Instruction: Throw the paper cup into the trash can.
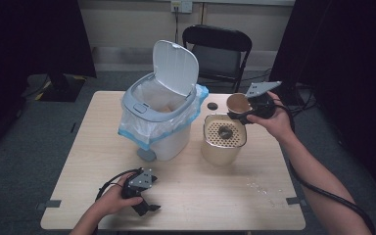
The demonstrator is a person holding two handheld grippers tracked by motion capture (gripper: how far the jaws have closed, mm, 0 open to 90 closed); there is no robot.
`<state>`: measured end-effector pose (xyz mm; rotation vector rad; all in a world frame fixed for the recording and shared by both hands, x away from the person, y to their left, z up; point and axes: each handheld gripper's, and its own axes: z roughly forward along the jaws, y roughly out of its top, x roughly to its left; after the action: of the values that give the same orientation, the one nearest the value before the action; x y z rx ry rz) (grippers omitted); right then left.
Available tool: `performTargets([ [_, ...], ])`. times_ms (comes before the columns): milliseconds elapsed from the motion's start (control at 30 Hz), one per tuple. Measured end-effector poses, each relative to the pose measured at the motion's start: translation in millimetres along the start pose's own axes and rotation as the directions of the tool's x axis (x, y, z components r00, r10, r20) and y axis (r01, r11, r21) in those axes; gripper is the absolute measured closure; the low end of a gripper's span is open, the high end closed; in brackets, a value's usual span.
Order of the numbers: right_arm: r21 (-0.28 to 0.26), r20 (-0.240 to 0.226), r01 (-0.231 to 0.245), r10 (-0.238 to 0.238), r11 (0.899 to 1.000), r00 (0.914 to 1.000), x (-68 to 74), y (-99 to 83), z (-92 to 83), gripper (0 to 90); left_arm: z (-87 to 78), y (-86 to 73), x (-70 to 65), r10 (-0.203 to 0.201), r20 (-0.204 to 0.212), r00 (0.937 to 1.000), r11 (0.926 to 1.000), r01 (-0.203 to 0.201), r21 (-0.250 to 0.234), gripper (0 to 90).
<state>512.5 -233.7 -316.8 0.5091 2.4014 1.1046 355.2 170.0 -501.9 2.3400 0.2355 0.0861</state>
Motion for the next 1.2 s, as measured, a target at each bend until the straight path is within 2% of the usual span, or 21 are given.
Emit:
performTargets([
  [67,-0.007,-0.022,-0.011,0.011,1.000,0.9997,1.0,2.1,-0.4,27.1,0.1,0.0,0.2,0.002,0.002,1.0000,1.0000,-0.002,0.000,0.0],
  [233,-0.006,-0.042,-0.008,0.008,1.000,0.9991,4.3,9.5,-0.9,27.1,0.0,0.1,0.3,0.004,-0.001,1.0000,1.0000,-0.004,0.001,0.0],
  [467,-0.003,-0.091,-0.045,0.045,0.999,0.9949,5.4,17.0,-0.9,27.1,0.2,-0.1,0.3,0.003,0.001,1.0000,1.0000,-0.003,-0.004,0.0],
  [700,0.018,-0.115,-0.053,0.055,0.998,0.9918,6.4,23.0,-1.4,27.0,0.3,-0.1,0.3,0.002,0.001,1.0000,1.0000,-0.002,-0.005,0.0],
  [1033,0.009,-0.141,-0.060,0.061,0.998,0.9881,6.0,40.3,-10.7,27.0,-1.0,0.7,0.4,0.004,0.002,1.0000,0.9999,-0.004,0.014,0.0],
  [1200,0.010,-0.154,-0.053,0.054,0.999,0.9866,7.3,49.8,-14.8,26.9,-0.7,0.5,0.3,0.001,0.003,1.0000,1.0000,-0.001,0.008,0.0],
])
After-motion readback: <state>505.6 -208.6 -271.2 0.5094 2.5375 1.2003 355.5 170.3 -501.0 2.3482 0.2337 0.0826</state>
